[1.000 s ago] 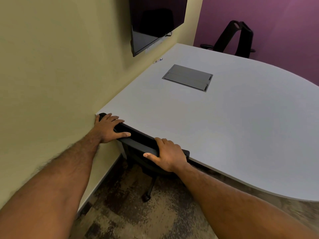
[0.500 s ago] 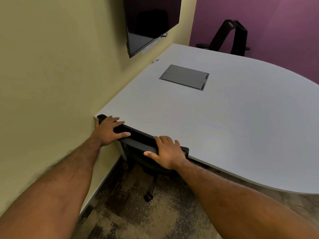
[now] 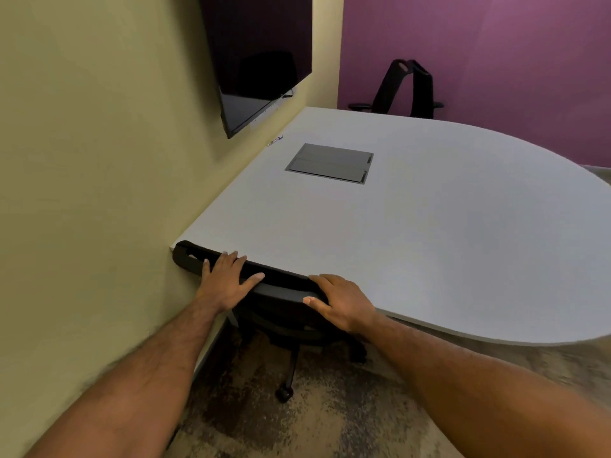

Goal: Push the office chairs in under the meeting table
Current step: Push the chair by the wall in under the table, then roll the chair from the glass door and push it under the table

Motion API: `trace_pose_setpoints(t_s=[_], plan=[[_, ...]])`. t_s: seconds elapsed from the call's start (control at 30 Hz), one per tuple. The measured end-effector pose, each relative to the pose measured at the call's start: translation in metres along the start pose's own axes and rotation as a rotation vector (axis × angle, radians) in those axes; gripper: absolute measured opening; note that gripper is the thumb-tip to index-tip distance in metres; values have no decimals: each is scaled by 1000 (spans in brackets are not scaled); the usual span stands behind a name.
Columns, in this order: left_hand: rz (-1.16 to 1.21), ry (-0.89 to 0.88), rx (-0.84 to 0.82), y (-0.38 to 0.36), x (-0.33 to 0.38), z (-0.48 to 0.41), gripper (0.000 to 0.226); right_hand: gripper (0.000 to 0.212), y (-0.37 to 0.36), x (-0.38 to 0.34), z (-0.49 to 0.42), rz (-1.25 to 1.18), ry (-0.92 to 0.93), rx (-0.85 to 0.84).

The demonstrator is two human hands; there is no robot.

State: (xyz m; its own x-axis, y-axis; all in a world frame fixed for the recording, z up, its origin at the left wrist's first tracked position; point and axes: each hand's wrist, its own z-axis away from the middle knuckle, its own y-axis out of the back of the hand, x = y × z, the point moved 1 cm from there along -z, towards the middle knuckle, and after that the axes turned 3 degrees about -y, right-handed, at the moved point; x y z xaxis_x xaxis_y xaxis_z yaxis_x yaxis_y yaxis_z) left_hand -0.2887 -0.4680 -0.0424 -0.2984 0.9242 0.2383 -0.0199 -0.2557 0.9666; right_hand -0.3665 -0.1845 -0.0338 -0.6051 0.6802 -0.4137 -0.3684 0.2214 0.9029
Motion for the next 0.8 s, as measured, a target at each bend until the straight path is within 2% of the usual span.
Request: trace_pose_setpoints(t_s=[0.13,0.4,0.6,0.8], plan=[[28,-97,-18,4,48,-4,83,71,13,37,33,-104,-184,-31],[-13,-360,-82,-18,178,-14,72,71,14,141,137,-100,-502,-141],[-105,-497,-151,-39,261,-10,74,62,28,218,224,-204,-633,-92],[-135,-520,-247,-73,341,7,74,60,33,290,301,-265,-738,-39]])
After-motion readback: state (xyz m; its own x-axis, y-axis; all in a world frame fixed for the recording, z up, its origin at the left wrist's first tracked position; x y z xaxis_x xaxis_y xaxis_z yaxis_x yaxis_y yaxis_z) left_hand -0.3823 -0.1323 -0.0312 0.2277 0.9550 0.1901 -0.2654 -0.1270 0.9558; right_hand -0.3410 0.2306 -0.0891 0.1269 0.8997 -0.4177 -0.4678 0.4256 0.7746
